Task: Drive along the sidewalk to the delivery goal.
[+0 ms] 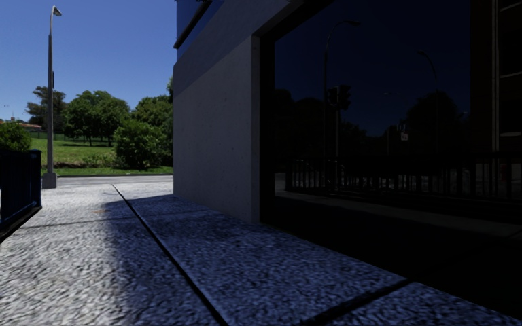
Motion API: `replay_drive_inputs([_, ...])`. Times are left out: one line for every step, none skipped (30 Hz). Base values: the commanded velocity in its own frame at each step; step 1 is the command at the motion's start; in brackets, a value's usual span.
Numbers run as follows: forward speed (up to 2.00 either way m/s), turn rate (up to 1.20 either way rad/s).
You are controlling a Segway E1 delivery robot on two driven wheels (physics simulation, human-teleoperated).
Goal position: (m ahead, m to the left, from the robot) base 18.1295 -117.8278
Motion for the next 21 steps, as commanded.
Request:
replay_drive_inputs([2.0,0.99])
replay_drive_inputs([2.0,0.98])
replay_drive_inputs([2.0,0.98])
replay_drive_inputs([2.0,0.95])
replay_drive_inputs([2.0,0.93])
replay_drive_inputs([2.0,0.92])
replay_drive_inputs([2.0,0.92])
replay_drive_inputs([2.0,0.92])
replay_drive_inputs([2.0,0.92])
replay_drive_inputs([2.0,0.92])
replay_drive_inputs([2.0,0.92])
replay_drive_inputs([2.0,0.92])
replay_drive_inputs([2.0,0.91])
replay_drive_inputs([2.0,0.88])
replay_drive_inputs([2.0,0.88])
replay_drive_inputs([2.0,0.67])
replay_drive_inputs([2.0,0.0])
replay_drive_inputs([2.0,0.0])
replay_drive_inputs([2.0,0.0])
replay_drive_inputs([2.0,0.0])
replay_drive_inputs([2.0,0.0])
